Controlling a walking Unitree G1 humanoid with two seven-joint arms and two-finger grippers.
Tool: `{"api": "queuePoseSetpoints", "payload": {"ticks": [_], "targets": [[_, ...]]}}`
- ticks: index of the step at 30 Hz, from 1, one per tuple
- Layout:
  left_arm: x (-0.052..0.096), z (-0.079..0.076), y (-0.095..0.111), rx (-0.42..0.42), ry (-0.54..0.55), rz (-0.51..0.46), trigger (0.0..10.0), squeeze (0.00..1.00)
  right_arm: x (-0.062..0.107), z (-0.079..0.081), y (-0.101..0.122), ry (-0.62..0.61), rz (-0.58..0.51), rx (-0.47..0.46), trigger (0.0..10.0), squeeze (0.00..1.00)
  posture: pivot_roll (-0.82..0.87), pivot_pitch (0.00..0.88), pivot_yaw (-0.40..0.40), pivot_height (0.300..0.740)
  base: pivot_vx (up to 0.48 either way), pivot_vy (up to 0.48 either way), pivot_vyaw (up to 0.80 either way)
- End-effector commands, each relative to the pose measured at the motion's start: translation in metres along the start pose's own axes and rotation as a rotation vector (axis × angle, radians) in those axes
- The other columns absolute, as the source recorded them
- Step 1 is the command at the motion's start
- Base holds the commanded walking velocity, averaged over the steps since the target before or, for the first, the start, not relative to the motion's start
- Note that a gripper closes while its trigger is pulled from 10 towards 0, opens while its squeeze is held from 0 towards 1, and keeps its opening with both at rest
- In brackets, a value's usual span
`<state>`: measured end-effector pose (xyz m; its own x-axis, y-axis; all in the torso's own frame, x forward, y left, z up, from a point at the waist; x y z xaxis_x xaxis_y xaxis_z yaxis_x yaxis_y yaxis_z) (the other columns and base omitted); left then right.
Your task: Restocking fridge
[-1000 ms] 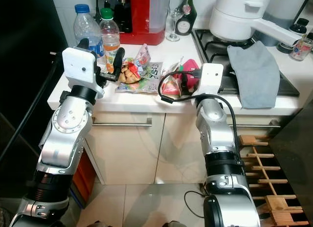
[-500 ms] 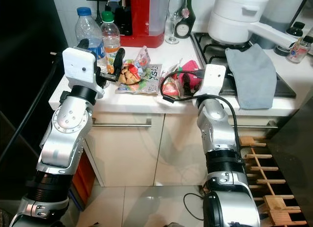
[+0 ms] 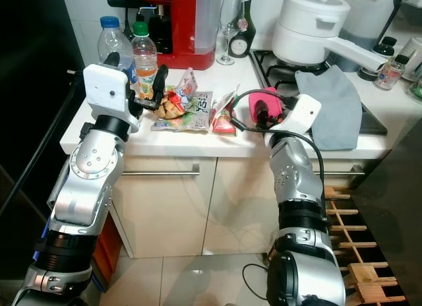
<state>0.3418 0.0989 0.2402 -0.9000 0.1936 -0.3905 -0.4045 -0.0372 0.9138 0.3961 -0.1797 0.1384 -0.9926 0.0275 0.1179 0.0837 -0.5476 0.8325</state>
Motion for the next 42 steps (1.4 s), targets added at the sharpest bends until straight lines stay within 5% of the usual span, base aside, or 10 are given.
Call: {"api": "queuePoseSetpoints", "payload": {"ticks": [1,9,17,28,30,32,39,40,42], "targets": [[-0.004,-0.003,0.008,0.006,-0.019,-0.025,10.0,0.0,0.006,-0.011,-0.043,-0.054,0.175,-0.116,0.0,0.0,0.02,0.0,-0.009,0.74,0.0,0.0,0.0],[-0.005,-0.003,0.008,0.006,-0.023,-0.026,10.0,0.0,0.004,-0.009,-0.036,-0.05,0.158,-0.172,0.0,0.0,0.01,0.0,-0.01,0.74,0.0,0.0,0.0],[-0.004,-0.007,0.006,0.014,-0.033,-0.019,10.0,0.0,0.001,0.029,0.012,0.123,-0.009,-0.244,0.0,0.0,0.01,0.0,-0.015,0.74,0.0,0.0,0.0],[-0.004,-0.008,0.004,0.014,-0.038,-0.014,10.0,0.0,0.004,-0.008,-0.003,-0.035,0.035,-0.118,0.0,0.0,0.01,0.0,-0.021,0.74,0.0,0.0,0.0],[-0.004,-0.008,0.004,0.011,-0.04,-0.014,10.0,0.0,0.004,-0.005,0.0,-0.011,0.021,-0.013,0.0,0.0,0.01,0.0,-0.023,0.74,0.0,0.0,0.0],[-0.004,-0.007,0.005,0.006,-0.04,-0.017,10.0,0.0,0.009,0.015,0.023,0.077,-0.13,0.225,10.0,0.0,0.01,0.0,-0.024,0.74,0.0,0.0,0.0],[-0.005,-0.009,0.005,0.004,-0.047,-0.022,10.0,0.0,0.01,0.013,0.036,0.057,-0.194,0.264,10.0,0.0,0.02,0.0,-0.032,0.74,0.0,0.0,0.0],[-0.005,-0.01,0.006,0.003,-0.047,-0.024,10.0,0.0,0.01,0.013,0.039,0.051,-0.213,0.282,10.0,1.0,0.02,0.0,-0.033,0.74,0.0,0.0,0.0],[-0.005,-0.009,0.006,0.0,-0.047,-0.027,10.0,0.0,0.012,0.013,0.045,0.042,-0.258,0.325,10.0,1.0,0.02,0.0,-0.033,0.74,0.0,0.0,0.0]]}}
Point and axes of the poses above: a point about 5 cm out from each wrist's last joint towards the gripper, its own x axis pointing back from the gripper into the wrist, its own y axis along the axis of the wrist's last joint, z = x × y, the point moved 3 cm from there along -x, pointing out of the wrist towards the gripper, and after that the axes turned 5 degrees about x, right-handed, at the moved point
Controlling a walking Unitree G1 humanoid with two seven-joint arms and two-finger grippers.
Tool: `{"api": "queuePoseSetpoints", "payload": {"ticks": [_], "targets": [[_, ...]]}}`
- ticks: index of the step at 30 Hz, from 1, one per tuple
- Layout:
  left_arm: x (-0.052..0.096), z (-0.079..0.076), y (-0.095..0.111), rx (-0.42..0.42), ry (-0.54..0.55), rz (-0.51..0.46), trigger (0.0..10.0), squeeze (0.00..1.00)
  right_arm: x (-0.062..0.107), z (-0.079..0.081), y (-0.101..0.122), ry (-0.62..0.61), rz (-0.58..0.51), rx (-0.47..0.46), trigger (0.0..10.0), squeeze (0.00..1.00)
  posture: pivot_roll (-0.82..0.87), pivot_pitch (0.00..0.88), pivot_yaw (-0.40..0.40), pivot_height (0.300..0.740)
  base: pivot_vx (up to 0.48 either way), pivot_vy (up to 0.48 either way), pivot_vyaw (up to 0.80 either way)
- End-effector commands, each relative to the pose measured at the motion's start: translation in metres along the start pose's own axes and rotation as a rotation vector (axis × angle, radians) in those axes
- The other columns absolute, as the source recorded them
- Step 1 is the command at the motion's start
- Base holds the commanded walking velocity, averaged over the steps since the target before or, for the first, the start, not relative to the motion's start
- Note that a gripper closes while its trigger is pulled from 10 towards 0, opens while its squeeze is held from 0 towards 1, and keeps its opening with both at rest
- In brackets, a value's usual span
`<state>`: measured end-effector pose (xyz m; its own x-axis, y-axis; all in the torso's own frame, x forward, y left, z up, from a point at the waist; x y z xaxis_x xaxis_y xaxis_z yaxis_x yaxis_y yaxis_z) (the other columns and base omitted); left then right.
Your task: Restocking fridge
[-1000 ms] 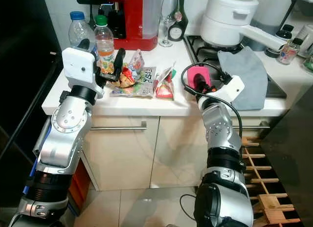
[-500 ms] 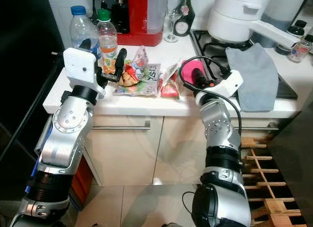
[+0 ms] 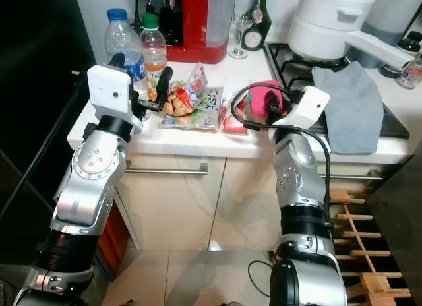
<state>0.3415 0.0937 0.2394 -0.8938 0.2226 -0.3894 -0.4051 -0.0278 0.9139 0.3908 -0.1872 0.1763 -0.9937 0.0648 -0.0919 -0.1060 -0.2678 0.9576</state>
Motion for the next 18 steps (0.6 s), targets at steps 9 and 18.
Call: {"api": "queuePoseSetpoints", "payload": {"ticks": [9,18], "targets": [[-0.004,-0.006,0.007,-0.014,-0.03,-0.027,10.0,0.0,0.004,-0.012,0.021,-0.073,-0.125,0.107,10.0,1.0,0.01,0.0,-0.024,0.74,0.0,0.0,0.0],[-0.001,-0.022,-0.002,0.019,-0.118,0.028,10.0,0.0,0.009,-0.014,0.03,-0.087,-0.183,0.205,10.0,1.0,0.01,0.0,-0.026,0.74,0.0,0.0,0.0]]}}
Point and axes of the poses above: a point about 5 cm out from each wrist's last joint towards the gripper, its own x axis pointing back from the gripper into the wrist, its own y axis along the axis of the wrist's last joint, z = x × y, the point moved 3 cm from there along -x, pointing out of the wrist towards the gripper, and after that the axes turned 5 degrees about x, right-handed, at the moved point
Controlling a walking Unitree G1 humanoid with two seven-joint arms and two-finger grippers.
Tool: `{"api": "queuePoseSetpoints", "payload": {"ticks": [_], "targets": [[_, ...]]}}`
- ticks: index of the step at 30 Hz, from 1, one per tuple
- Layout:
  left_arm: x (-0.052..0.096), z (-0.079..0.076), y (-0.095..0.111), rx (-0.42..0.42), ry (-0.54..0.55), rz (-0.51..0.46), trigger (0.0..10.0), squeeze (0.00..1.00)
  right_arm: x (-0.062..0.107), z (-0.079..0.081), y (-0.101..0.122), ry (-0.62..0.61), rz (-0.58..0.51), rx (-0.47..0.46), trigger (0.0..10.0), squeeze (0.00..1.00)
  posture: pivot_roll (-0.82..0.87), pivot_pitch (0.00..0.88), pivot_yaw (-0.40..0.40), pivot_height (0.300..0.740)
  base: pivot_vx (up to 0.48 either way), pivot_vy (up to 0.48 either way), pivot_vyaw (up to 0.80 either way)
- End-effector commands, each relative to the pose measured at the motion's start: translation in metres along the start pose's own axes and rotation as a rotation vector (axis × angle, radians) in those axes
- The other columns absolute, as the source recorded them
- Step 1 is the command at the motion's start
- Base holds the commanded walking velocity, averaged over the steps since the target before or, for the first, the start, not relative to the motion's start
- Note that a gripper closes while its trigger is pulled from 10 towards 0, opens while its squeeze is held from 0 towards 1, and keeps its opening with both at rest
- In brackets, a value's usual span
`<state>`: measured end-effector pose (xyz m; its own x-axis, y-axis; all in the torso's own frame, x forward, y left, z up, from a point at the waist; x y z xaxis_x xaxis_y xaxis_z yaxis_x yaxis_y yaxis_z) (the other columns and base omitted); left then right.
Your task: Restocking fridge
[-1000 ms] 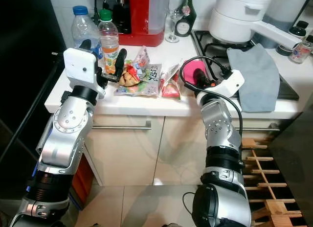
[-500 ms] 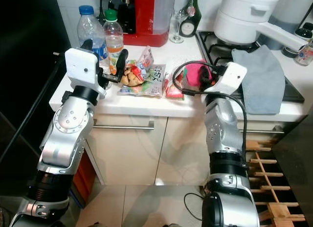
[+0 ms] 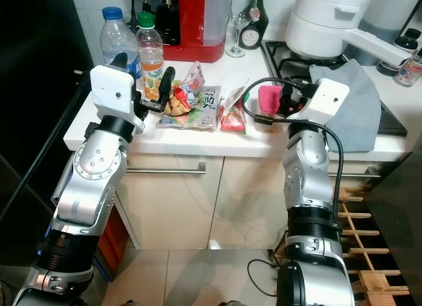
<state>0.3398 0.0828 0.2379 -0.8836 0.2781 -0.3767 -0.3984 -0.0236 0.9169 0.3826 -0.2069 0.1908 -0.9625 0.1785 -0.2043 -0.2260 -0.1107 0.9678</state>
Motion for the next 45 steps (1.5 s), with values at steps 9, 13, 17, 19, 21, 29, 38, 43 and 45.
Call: {"api": "queuePoseSetpoints", "payload": {"ticks": [9,13,17,19,21,29,38,43,45], "targets": [[0.009,-0.002,0.02,0.133,-0.027,-0.031,10.0,0.0,0.051,0.03,0.012,0.133,-0.096,0.221,10.0,1.0,0.01,0.0,-0.03,0.74,0.0,0.0,0.0],[0.005,-0.007,0.033,0.095,-0.064,-0.083,10.0,0.0,0.057,0.038,0.006,0.144,-0.066,0.199,10.0,1.0,0.01,0.0,-0.027,0.74,0.0,0.0,0.0],[0.004,-0.016,0.024,0.046,-0.109,-0.048,10.0,0.0,0.054,0.045,-0.002,0.127,-0.009,0.132,10.0,1.0,0.0,0.0,-0.012,0.74,0.0,0.0,0.0],[0.004,-0.02,0.02,-0.035,-0.121,-0.042,10.0,0.0,0.046,0.047,-0.012,0.095,0.057,0.076,10.0,1.0,0.0,0.0,-0.012,0.74,0.0,0.0,0.0],[0.004,-0.021,0.018,-0.038,-0.125,-0.041,10.0,0.0,0.038,0.048,-0.02,0.065,0.11,0.058,10.0,1.0,0.0,0.0,-0.013,0.74,0.0,0.0,0.0],[0.005,-0.018,0.019,-0.034,-0.116,-0.048,10.0,0.0,0.022,0.044,-0.018,0.032,0.131,0.157,10.0,1.0,0.02,0.0,-0.016,0.74,0.0,0.0,0.0],[0.005,-0.018,0.017,-0.024,-0.112,-0.041,10.0,0.0,0.015,0.049,-0.026,0.057,0.204,0.242,10.0,0.36,0.01,0.0,-0.015,0.74,0.0,0.0,0.0],[0.005,-0.02,0.016,-0.017,-0.117,-0.033,10.0,0.0,0.014,0.044,-0.03,0.046,0.238,0.266,10.0,0.0,0.01,0.0,-0.016,0.74,0.0,0.0,0.0],[0.006,-0.02,0.015,-0.016,-0.119,-0.03,10.0,0.0,0.013,0.043,-0.031,0.045,0.245,0.273,10.0,0.0,0.01,0.0,-0.018,0.74,0.0,0.0,0.0]]}}
Point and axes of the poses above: a point about 5 cm out from each wrist's last joint towards the gripper, its own x axis pointing back from the gripper into the wrist, its own y axis along the axis of the wrist's last joint, z = x × y, the point moved 3 cm from there along -x, pointing out of the wrist towards the gripper, and after that the axes turned 5 degrees about x, right-handed, at the moved point
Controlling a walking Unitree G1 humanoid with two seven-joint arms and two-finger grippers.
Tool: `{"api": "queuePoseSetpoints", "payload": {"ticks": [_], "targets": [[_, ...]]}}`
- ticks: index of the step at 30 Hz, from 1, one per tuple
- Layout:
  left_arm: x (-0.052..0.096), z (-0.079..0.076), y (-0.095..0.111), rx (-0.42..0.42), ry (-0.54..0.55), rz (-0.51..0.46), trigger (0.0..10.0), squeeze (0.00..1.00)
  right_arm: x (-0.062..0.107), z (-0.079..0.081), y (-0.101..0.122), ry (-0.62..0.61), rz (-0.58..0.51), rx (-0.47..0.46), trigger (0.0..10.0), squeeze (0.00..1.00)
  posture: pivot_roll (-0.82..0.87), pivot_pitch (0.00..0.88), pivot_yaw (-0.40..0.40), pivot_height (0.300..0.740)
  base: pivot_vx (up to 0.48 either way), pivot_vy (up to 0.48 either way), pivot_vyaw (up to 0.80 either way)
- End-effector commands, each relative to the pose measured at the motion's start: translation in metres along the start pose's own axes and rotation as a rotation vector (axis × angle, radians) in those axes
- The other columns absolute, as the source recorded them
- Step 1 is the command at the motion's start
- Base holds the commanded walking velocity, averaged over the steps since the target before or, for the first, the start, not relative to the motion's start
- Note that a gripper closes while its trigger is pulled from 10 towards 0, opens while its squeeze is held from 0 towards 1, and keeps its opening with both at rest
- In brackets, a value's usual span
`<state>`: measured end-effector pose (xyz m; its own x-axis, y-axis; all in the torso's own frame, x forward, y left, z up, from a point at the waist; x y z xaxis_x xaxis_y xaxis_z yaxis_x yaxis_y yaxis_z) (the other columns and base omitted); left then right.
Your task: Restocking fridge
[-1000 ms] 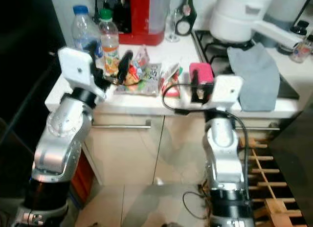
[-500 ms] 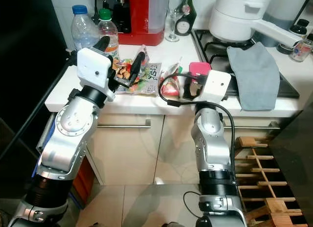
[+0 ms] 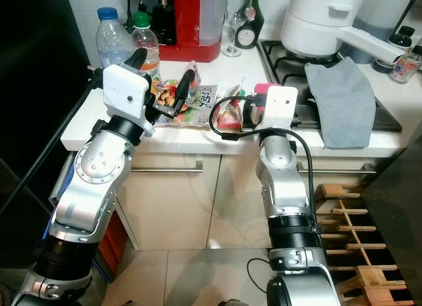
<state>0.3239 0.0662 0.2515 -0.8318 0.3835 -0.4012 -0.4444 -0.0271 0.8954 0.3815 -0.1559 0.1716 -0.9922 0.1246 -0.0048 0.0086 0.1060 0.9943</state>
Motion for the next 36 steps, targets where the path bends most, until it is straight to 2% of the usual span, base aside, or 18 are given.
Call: {"api": "queuePoseSetpoints", "payload": {"ticks": [1,12,21,32,36], "targets": [[0.001,-0.003,-0.004,0.005,-0.008,0.016,10.0,0.0,-0.002,-0.003,-0.007,-0.006,0.044,0.021,10.0,0.0,0.01,0.0,-0.018,0.74,0.0,0.0,0.0],[0.001,-0.004,-0.006,0.007,-0.012,0.023,10.0,0.0,-0.005,-0.003,-0.015,-0.003,0.104,0.005,10.0,0.0,0.01,0.0,-0.02,0.74,0.0,0.0,0.0],[0.001,-0.004,-0.008,-0.004,-0.012,0.029,10.0,0.0,-0.008,-0.002,0.015,0.013,-0.051,0.138,10.0,0.0,0.01,0.0,-0.022,0.74,0.0,0.0,0.0],[0.002,-0.004,-0.009,-0.001,-0.012,0.036,10.0,0.0,-0.007,-0.001,0.019,0.021,-0.086,0.157,10.0,0.0,0.01,0.0,-0.024,0.74,0.0,0.0,0.0],[0.002,-0.004,-0.009,0.004,-0.013,0.039,10.0,0.0,-0.007,-0.004,0.012,0.01,-0.048,0.129,10.0,0.0,0.01,0.0,-0.022,0.74,0.0,0.0,0.0]]}}
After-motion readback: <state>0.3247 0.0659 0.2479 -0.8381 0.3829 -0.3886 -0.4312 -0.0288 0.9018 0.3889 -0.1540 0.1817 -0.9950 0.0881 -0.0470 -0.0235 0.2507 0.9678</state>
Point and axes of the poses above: a point about 5 cm out from each wrist's last joint towards the gripper, its own x axis pointing back from the gripper into the wrist, its own y axis along the axis of the wrist's last joint, z = x × y, the point moved 3 cm from there along -x, pointing out of the wrist towards the gripper, and after that the axes turned 5 degrees about x, right-handed, at the moved point
